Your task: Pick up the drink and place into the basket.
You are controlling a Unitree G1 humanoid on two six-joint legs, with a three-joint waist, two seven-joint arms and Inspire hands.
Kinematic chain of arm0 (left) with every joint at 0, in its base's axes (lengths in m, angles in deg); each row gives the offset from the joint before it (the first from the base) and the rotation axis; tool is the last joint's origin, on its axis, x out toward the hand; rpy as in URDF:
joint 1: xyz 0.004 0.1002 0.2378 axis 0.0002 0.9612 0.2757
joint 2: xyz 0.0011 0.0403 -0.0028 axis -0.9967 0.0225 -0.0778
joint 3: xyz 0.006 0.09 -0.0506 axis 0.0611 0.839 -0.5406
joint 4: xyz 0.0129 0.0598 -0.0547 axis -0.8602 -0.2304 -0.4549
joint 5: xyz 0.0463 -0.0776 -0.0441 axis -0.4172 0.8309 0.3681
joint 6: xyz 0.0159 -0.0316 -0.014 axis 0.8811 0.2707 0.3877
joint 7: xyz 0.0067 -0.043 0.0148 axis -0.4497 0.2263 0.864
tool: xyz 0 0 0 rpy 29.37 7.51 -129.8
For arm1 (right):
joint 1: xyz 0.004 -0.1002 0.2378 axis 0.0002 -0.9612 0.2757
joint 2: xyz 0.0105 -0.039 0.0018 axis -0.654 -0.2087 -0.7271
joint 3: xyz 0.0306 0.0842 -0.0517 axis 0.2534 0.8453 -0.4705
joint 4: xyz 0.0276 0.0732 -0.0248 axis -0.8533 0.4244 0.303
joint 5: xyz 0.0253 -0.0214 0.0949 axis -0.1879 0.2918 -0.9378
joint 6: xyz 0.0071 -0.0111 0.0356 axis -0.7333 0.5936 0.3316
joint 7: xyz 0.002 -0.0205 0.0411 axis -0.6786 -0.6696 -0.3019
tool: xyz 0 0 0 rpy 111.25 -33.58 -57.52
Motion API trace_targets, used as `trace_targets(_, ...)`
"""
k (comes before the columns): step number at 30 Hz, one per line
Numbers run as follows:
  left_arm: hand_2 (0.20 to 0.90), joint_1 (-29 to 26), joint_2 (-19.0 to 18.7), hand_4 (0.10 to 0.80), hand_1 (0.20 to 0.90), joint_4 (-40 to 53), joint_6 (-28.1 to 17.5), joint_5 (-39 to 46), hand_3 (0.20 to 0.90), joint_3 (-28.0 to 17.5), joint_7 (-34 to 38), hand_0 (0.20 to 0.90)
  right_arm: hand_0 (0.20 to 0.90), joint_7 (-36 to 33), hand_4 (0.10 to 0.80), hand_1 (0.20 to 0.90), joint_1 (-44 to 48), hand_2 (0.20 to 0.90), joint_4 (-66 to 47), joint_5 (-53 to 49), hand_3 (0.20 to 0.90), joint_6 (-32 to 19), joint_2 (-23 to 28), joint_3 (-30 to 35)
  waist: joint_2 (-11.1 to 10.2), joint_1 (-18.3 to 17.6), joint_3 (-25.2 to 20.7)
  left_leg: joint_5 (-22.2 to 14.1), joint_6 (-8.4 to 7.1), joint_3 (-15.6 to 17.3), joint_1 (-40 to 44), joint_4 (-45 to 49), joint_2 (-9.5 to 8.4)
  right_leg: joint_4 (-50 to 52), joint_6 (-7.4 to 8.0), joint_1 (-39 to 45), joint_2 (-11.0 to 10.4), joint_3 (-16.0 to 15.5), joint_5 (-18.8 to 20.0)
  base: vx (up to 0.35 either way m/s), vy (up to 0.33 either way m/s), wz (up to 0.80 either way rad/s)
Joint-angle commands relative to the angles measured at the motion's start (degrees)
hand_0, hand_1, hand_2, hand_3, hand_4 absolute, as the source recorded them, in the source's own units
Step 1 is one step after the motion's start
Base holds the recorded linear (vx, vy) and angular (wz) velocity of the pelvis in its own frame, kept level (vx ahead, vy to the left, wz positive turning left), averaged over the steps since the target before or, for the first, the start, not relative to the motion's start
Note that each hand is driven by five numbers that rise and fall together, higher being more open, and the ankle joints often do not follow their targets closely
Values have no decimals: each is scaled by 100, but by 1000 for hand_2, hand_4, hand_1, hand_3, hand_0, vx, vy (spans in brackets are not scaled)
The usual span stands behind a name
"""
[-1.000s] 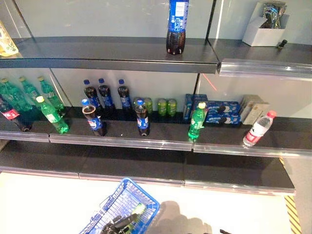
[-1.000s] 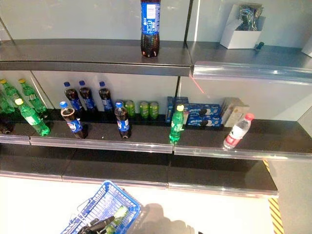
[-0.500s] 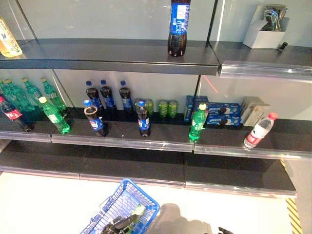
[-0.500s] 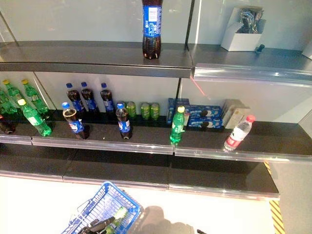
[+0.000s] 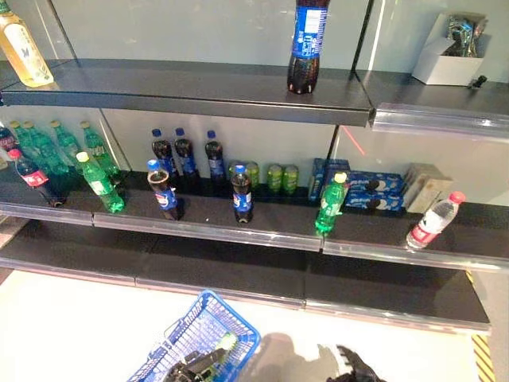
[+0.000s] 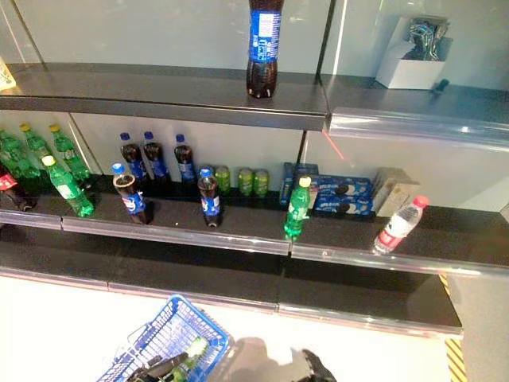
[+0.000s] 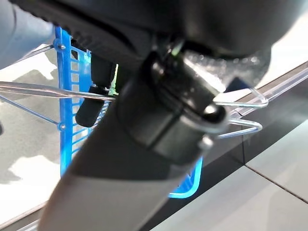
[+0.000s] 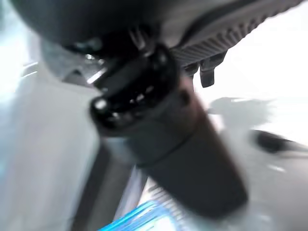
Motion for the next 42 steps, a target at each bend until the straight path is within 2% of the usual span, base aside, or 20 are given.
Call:
trace_targets(1, 300, 58, -495, 100, 300, 169, -181, -307, 200, 109, 44, 300, 900, 23, 800, 900, 882, 900, -2255, -81, 900, 19, 459, 338, -381, 118, 396, -67, 281, -26, 22, -1, -1, 27, 98, 87, -377, 79, 170, 7, -7, 5)
trace_targets(3, 300, 167, -467, 100, 300, 160, -290, -248, 200, 32, -33, 300, 900, -20, 800, 900, 858, 900, -3388, -132, 900, -56, 766, 701, -372, 63, 373, -79, 289, 11, 43, -1, 11, 27, 99, 83, -362, 114, 147, 14, 8, 2)
trace_targets(5, 300, 223, -414, 100, 300, 158, -367, -223, 200, -25, -66, 300, 900, -160, 800, 900, 860, 900, -3873, -342, 900, -317, 888, 992, -360, 31, 360, -89, 290, 51, 69, -1, 28, 27, 102, 90, -359, 120, 131, 30, 15, 1)
trace_targets(7, 300, 297, -301, 100, 300, 183, -403, -277, 200, -157, -64, 300, 900, -348, 800, 900, 855, 900, -4631, -558, 900, -601, 933, 1635, -335, -23, 333, -108, 276, 131, 128, -1, 47, 40, 108, 114, -361, 109, 94, 86, 43, 2)
trace_targets(11, 300, 414, -146, 100, 300, 217, -373, -347, 200, -257, 72, 300, 900, -1076, 800, 900, 1100, 900, -4969, -830, 900, -812, 830, 2292, -271, -11, 349, -156, 288, 183, 224, 107, 43, 332, 39, 98, -342, 92, -97, 93, 47, 1)
trace_targets(15, 300, 471, -130, 100, 300, 78, -450, -401, 200, -273, 61, 300, 900, -1715, 800, 900, 1394, 900, -4776, -904, 900, -773, 827, 2521, -242, 85, 469, -305, 278, 81, 35, 611, 42, 773, -66, -40, -345, 39, -293, 99, 29, -3)
trace_targets(19, 300, 388, -149, 100, 300, 135, -436, -353, 200, -144, 111, 300, 900, -2487, 800, 900, 1799, 900, -4564, -976, 900, -733, 753, 2590, -196, 189, 711, -431, 267, -89, -451, 1209, -17, 1238, -156, -399, -349, 27, -452, -15, 18, 0)
trace_targets(22, 300, 259, -158, 100, 300, 253, -379, -232, 200, -19, 210, 300, 900, -2762, 800, 900, 2097, 900, -4397, -892, 900, -777, 660, 2540, -163, 224, 881, -456, 268, -190, -744, 1442, -61, 1440, -198, -631, -349, 35, -499, -106, 34, 8)
trace_targets(23, 300, 74, -184, 100, 300, 467, -312, -61, 200, 127, 312, 300, 900, -3157, 800, 900, 2536, 900, -4197, -636, 900, -761, 533, 2369, -115, 259, 1167, -450, 287, -298, -1042, 1617, -135, 1614, -239, -880, -360, 50, -537, -190, 51, 10)
trace_targets(25, 300, -104, -208, 100, 300, 607, -300, 90, 200, 240, 400, 300, 900, -3470, 800, 900, 2860, 900, -4087, -565, 900, -686, 484, 2240, -98, 273, 1391, -453, 301, -377, -1321, 1807, -192, 1780, -261, -1126, -378, 70, -553, -251, 35, 11)
trace_targets(31, 300, -530, -228, 100, 300, 913, -447, 485, 200, 593, 547, 300, 900, -3776, 800, 900, 3615, 900, -3705, -873, 900, -655, 344, 1928, -25, 306, 1952, -429, 358, -554, -2026, 2209, -366, 2164, -307, -1776, -435, 86, -521, -170, 23, 10)
trace_targets(35, 300, -846, -204, 100, 300, 1226, -590, 766, 200, 905, 683, 300, 900, -4063, 800, 900, 4352, 900, -3415, -1175, 900, -694, 334, 1914, 124, 327, 2412, -312, 422, -605, -2618, 2391, -487, 2455, -328, -2391, -466, 99, -471, -191, 45, 3)
trace_targets(42, 300, -1090, -202, 100, 300, 1389, -587, 974, 200, 1053, 706, 300, 900, -4083, 800, 900, 5286, 900, -3337, -1430, 900, -374, 409, 1888, 330, 345, 2774, -121, 488, -532, -3001, 2317, -592, 2585, -352, -2884, -453, 187, -383, -98, 57, -3)
